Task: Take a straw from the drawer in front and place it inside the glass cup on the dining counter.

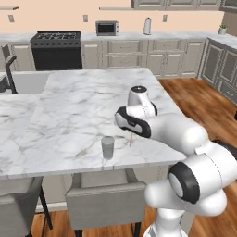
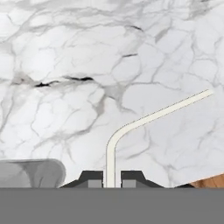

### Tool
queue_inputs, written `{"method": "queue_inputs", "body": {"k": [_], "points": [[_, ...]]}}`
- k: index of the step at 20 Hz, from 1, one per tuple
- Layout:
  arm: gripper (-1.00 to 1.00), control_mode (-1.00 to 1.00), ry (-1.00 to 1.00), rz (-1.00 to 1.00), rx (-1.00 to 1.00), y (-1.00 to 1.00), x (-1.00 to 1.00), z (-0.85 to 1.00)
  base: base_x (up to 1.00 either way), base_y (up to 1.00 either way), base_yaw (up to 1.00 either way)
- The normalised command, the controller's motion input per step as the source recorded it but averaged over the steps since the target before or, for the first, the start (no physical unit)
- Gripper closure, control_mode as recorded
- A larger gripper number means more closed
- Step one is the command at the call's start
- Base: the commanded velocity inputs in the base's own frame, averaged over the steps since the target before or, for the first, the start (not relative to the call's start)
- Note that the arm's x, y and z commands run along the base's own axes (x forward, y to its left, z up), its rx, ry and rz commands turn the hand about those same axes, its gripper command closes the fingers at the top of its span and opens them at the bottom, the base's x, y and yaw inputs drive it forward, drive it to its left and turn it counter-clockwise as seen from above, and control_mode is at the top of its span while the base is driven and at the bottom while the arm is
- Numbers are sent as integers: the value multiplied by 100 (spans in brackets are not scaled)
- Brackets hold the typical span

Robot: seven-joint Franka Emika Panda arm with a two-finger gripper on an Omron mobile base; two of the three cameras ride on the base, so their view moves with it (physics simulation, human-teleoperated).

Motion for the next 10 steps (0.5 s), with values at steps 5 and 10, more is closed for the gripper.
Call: {"method": "queue_inputs", "body": {"k": [5,10], "points": [[100,-100,-2,34,10,-10,0,38,0,0,0],[100,-100,-1,36,15,3,1,6,0,0,0]]}}
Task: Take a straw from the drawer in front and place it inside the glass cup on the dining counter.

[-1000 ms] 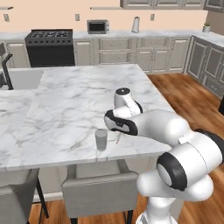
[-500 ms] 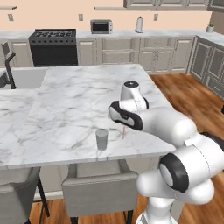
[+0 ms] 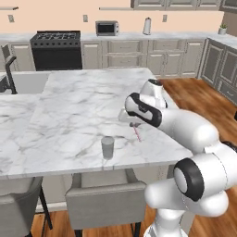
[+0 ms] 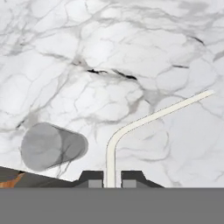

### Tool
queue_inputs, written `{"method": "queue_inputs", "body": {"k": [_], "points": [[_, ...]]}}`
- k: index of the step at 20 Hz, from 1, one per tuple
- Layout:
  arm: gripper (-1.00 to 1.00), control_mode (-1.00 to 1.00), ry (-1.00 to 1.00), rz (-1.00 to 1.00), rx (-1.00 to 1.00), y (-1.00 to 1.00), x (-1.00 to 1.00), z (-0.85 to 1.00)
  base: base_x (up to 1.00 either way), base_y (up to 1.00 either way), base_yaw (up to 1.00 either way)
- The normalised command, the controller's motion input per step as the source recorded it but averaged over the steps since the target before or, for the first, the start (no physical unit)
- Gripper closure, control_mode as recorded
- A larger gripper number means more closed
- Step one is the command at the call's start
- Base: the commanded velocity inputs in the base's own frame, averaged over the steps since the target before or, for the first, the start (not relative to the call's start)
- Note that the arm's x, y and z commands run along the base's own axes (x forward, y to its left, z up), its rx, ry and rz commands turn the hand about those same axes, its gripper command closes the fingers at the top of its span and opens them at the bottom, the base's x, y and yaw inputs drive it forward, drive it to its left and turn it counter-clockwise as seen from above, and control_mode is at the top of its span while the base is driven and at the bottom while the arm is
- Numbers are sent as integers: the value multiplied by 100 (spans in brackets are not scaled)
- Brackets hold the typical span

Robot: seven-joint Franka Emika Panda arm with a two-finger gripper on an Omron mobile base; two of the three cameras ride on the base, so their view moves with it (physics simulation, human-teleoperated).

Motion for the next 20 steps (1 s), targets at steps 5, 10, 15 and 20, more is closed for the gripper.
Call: {"method": "queue_inputs", "body": {"k": [5,10,15,20], "points": [[100,-100,-11,29,20,7,0,4,0,0,0],[100,-100,-32,21,21,3,-13,25,0,0,0],[100,-100,-26,18,24,15,-6,16,0,0,0],[100,-100,-13,29,23,34,0,5,0,0,0]]}}
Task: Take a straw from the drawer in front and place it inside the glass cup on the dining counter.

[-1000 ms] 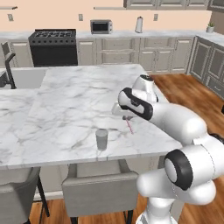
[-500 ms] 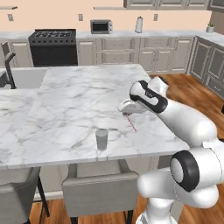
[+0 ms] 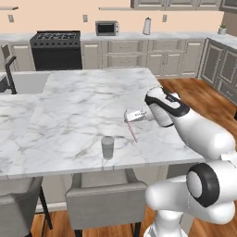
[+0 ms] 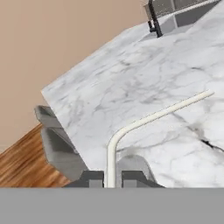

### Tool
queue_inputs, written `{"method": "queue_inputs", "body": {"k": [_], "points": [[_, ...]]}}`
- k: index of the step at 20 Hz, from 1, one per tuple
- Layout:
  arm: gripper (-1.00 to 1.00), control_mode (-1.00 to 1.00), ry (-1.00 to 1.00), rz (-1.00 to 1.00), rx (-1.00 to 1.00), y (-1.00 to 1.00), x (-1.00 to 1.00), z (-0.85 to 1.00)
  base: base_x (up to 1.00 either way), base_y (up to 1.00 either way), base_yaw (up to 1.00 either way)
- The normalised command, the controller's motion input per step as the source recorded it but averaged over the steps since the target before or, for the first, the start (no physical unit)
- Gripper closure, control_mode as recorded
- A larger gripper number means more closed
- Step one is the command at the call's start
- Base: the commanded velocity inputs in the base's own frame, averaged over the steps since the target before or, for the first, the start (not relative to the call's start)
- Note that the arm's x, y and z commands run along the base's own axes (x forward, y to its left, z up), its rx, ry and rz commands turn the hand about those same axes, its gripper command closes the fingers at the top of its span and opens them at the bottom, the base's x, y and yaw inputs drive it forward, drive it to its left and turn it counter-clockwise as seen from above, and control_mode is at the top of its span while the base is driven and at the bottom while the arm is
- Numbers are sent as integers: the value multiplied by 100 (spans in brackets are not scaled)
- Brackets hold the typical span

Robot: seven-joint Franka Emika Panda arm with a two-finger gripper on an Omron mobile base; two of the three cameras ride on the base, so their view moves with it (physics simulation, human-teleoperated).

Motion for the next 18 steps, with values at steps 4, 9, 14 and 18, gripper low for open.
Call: {"method": "queue_inputs", "body": {"k": [4,9,14,18], "points": [[100,-100,-15,31,24,38,0,7,0,0,0],[100,-100,-9,21,13,20,0,29,0,0,0],[100,-100,0,14,5,25,0,28,0,0,0],[100,-100,0,13,4,29,0,21,0,0,0]]}}
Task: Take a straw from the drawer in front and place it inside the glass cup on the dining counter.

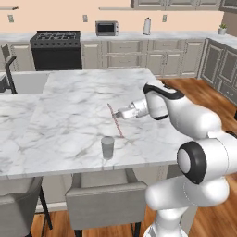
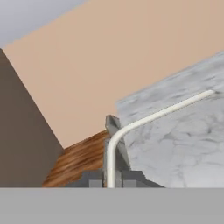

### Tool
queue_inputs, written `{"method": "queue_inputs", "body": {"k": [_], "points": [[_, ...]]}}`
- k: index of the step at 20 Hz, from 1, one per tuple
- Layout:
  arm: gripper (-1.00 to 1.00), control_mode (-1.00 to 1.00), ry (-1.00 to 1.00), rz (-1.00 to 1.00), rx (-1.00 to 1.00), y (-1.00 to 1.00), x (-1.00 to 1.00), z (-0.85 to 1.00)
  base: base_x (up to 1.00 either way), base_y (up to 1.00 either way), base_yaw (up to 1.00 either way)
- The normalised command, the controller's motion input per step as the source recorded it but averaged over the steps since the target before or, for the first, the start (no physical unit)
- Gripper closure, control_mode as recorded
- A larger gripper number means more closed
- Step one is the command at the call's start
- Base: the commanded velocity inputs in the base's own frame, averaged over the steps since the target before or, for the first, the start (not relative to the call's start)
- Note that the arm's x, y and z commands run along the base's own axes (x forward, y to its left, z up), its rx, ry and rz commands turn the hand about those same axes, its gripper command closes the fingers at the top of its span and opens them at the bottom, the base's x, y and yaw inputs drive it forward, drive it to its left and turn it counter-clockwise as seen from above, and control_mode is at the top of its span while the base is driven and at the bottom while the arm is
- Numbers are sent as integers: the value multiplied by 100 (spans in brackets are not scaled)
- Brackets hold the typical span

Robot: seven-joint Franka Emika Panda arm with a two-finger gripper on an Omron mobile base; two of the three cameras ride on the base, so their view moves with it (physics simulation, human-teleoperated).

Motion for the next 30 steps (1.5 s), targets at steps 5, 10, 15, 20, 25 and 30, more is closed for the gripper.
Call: {"method": "queue_inputs", "body": {"k": [5,10,15,20,25,30], "points": [[100,-100,0,16,11,30,4,0,0,0,0],[100,-100,0,17,15,13,14,-2,0,0,0],[100,-100,0,17,11,1,15,-10,0,0,0],[100,-100,0,17,9,0,9,-19,0,0,0],[100,-100,0,15,9,0,15,-20,0,0,0],[100,-100,0,14,10,0,22,-17,0,0,0]]}}
